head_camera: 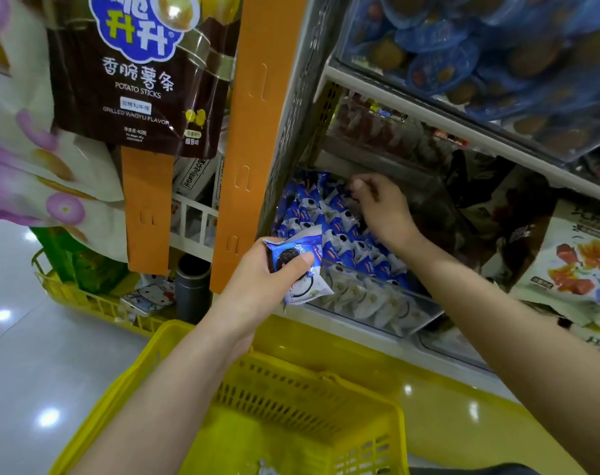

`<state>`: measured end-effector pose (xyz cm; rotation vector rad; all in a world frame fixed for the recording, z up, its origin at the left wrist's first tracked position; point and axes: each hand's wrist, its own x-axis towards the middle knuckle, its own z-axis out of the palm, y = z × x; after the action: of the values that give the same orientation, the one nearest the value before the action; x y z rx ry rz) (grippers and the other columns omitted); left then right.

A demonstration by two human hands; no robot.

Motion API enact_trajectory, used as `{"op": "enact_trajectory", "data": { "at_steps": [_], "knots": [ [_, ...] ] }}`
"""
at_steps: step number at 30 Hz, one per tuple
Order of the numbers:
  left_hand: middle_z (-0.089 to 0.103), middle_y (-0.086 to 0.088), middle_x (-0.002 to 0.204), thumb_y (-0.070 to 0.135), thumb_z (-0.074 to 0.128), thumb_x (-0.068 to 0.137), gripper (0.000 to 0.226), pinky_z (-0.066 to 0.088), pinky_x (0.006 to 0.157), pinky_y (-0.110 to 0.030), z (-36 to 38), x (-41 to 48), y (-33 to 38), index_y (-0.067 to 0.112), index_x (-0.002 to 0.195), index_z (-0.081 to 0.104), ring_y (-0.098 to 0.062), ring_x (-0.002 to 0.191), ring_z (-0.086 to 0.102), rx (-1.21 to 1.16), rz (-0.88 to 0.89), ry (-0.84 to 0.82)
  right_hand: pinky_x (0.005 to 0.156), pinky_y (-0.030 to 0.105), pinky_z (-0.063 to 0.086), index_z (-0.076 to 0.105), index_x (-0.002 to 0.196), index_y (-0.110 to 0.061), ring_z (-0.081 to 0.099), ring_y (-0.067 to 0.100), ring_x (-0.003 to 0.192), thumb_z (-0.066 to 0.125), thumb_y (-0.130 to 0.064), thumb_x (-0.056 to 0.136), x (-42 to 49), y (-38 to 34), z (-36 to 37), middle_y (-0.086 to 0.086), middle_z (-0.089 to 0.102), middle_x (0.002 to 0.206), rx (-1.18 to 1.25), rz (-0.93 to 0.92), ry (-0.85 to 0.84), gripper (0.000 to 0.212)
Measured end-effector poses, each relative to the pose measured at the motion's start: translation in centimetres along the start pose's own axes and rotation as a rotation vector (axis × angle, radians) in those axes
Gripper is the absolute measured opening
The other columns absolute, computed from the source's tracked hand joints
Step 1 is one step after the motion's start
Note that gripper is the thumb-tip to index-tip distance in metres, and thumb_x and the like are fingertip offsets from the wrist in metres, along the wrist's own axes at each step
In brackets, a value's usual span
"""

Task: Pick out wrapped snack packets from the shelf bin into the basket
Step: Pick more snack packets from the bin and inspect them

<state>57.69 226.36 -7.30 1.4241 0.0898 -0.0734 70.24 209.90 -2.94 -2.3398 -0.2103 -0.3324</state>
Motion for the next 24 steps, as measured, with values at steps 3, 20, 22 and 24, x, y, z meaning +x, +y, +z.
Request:
{"op": "enact_trajectory", "data": {
  "at_steps": [3, 20, 22, 24],
  "knots": [
    [0.068, -0.006, 0.093, 0.032, 0.061, 0.086, 0.024, 0.051, 0.068, -0.023, 0.5, -0.6, -0.3, 0.021, 0.106, 0.053, -0.006, 0.072, 0.064, 0.045, 0.01, -0.007, 0.078, 0.025, 0.049, 0.058, 0.103, -0.022, 0.061, 0.007, 0.085, 0.043, -0.025, 0.097, -5.1, -1.9, -0.6, -0.009, 0.064, 0.09, 0.109, -0.131, 0.05, 0.016],
    [0.068, -0.013, 0.091, 0.02, 0.056, 0.091, 0.015, 0.053, 0.074, -0.029, 2.5, -3.8, -2.4, 0.008, 0.098, 0.059, -0.014, 0.08, 0.064, 0.12, 0.098, -0.055, 0.055, 0.02, 0.053, 0.066, 0.081, -0.008, 0.062, 0.006, 0.056, 0.06, -0.009, 0.088, -15.2, -1.3, 0.1, 0.007, 0.068, 0.07, 0.554, 0.25, -0.157, 0.009],
    [0.067, -0.012, 0.084, 0.021, 0.053, 0.093, 0.017, 0.051, 0.069, -0.028, 2.5, -3.6, -2.8, 0.006, 0.092, 0.06, -0.016, 0.078, 0.064, 0.113, 0.099, 0.007, 0.059, 0.024, 0.054, 0.067, 0.083, -0.006, 0.062, 0.007, 0.059, 0.063, -0.008, 0.085, -15.3, -1.1, 0.2, 0.009, 0.068, 0.073, 0.529, 0.21, -0.192, 0.006],
    [0.067, -0.013, 0.082, 0.02, 0.053, 0.093, 0.018, 0.05, 0.065, -0.027, 2.5, -3.4, -3.0, 0.004, 0.09, 0.06, -0.019, 0.077, 0.066, 0.115, 0.089, 0.036, 0.066, 0.029, 0.054, 0.068, 0.08, -0.011, 0.061, 0.008, 0.065, 0.067, -0.01, 0.082, -15.4, -0.8, 0.2, 0.006, 0.069, 0.075, 0.398, 0.097, -0.191, 0.003]
  ]
}}
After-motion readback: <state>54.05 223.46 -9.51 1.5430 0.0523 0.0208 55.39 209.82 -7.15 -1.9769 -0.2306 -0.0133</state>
